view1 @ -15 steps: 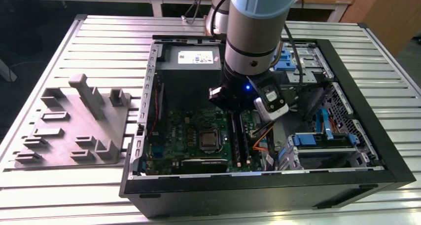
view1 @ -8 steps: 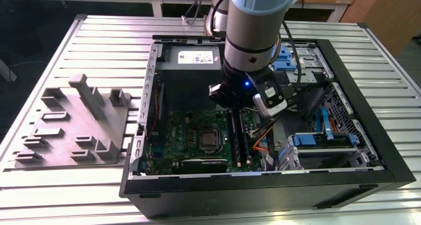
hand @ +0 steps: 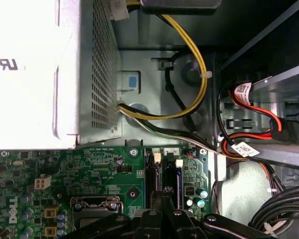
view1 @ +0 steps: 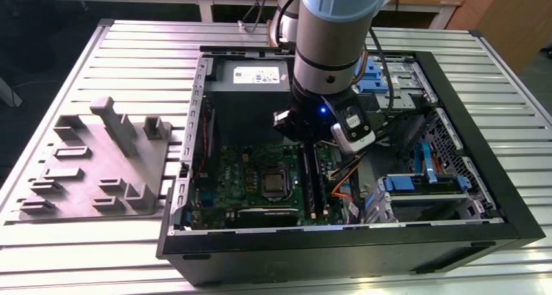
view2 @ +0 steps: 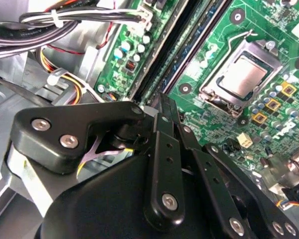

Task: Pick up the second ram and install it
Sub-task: 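Press down the second ram until it locks into place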

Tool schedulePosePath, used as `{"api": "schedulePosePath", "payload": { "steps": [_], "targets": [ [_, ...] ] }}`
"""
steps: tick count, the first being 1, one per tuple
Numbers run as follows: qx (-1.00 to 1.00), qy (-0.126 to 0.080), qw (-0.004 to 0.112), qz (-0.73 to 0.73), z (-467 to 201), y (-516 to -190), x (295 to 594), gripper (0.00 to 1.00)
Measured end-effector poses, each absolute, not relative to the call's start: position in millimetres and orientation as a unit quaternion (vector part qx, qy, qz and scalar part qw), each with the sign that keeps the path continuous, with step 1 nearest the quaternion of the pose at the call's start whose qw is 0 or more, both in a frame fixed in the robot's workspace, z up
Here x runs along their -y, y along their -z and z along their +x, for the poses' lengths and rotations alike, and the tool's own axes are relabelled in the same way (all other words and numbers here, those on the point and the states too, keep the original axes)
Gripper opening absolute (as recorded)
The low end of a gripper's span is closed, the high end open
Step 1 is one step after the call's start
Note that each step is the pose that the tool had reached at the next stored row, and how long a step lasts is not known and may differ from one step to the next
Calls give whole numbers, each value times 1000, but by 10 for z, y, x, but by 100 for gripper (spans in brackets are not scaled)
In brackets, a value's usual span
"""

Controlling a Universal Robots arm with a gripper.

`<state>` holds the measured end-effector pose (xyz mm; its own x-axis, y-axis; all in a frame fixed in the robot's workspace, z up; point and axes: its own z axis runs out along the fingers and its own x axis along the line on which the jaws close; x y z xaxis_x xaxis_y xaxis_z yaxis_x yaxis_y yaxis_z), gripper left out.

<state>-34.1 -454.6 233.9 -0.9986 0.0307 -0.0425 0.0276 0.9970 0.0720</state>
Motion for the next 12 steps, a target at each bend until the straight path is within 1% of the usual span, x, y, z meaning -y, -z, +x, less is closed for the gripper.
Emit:
{"api": "schedulePosePath", "payload": {
  "steps": [12],
  "targets": [
    [-999,-38,22,15,-341,-2307,4492,10]
  ]
}}
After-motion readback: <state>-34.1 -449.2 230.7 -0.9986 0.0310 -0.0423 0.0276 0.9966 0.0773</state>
